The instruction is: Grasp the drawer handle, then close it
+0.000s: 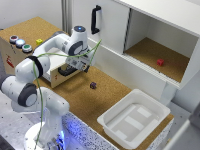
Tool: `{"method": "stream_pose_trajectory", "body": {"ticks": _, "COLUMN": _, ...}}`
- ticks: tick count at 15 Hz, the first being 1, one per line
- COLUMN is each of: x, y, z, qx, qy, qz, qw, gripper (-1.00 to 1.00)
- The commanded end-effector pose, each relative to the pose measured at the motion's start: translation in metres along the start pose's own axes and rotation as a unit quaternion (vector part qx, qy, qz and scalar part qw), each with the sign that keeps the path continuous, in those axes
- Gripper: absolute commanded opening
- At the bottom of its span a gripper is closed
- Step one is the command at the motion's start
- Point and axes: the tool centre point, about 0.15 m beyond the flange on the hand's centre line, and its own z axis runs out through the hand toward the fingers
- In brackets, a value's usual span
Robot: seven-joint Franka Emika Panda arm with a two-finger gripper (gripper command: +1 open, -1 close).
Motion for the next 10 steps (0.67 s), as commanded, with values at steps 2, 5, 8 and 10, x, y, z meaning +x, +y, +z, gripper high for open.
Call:
{"method": "stream_pose_trajectory", "body": {"ticks": 2, "x": 0.028, "y": -0.055, "z": 0.037, "qx": -0.028, "qy": -0.003, "qz": 0.031, "qw": 0.999, "gripper": 1.0}}
{"method": "stream_pose_trajectory", "body": {"ticks": 5, "x": 0.04, "y": -0.075, "z": 0.059, "qx": -0.047, "qy": -0.013, "qz": 0.057, "qw": 0.997, "gripper": 1.0}}
{"method": "stream_pose_trajectory", "body": {"ticks": 8, "x": 0.044, "y": -0.077, "z": 0.082, "qx": -0.061, "qy": -0.031, "qz": 0.085, "qw": 0.994, "gripper": 1.0}}
{"method": "stream_pose_trajectory", "body": {"ticks": 10, "x": 0.049, "y": -0.072, "z": 0.09, "qx": -0.079, "qy": -0.031, "qz": 0.087, "qw": 0.993, "gripper": 1.0}}
